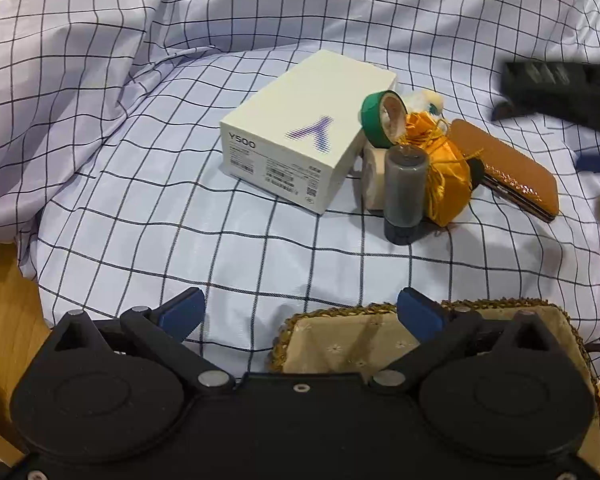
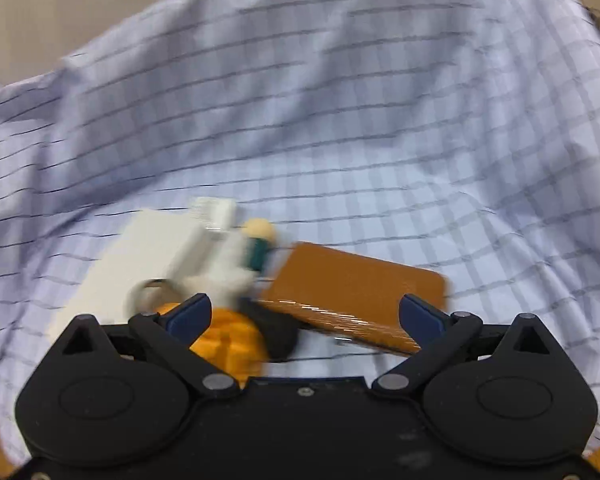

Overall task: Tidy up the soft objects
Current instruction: 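Reach the right tool to the yellow drawstring pouch and close on it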

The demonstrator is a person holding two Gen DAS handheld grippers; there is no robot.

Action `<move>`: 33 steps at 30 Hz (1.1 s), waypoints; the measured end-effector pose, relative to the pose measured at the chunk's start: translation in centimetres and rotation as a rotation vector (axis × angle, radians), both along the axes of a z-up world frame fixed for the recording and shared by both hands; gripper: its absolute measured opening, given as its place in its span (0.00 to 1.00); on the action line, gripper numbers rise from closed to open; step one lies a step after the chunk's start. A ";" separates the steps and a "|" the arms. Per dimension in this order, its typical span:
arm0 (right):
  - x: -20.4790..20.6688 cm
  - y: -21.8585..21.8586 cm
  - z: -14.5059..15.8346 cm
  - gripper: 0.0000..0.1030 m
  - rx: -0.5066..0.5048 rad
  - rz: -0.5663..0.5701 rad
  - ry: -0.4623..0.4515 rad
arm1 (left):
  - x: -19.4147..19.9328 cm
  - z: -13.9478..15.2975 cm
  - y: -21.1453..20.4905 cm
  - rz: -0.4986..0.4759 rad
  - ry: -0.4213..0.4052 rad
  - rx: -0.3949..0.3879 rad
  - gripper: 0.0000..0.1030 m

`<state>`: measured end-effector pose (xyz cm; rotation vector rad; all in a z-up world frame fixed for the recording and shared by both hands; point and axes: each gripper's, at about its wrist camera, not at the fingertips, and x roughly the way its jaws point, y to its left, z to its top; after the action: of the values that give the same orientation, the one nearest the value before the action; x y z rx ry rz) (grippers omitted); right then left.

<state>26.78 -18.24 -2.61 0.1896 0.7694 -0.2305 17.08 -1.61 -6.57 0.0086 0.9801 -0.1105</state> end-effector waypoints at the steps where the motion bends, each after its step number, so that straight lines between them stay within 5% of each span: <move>1: 0.3 0.9 0.1 0.98 0.002 0.030 -0.004 | -0.1 0.0 0.0 0.000 0.001 0.001 0.96; 10: 2.9 3.4 -2.3 0.98 -0.038 0.083 0.077 | -0.4 0.1 0.2 0.007 0.010 0.006 0.96; 16: 0.6 0.0 -0.4 0.98 -0.075 -0.027 0.025 | 0.1 0.3 0.0 -0.002 0.006 -0.015 0.96; 25: -3.0 -5.8 -1.3 0.97 -0.065 -0.202 0.073 | 1.9 1.4 -1.0 -0.024 -0.006 -0.096 0.96; 33: -5.3 -4.0 -1.1 0.97 -0.056 -0.111 0.007 | 3.2 3.1 -0.6 0.063 -0.076 -0.122 0.96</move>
<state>21.51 -22.22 -3.67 0.1790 0.7596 -0.3579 20.30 -2.24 -3.44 -0.1294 0.8953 -0.1111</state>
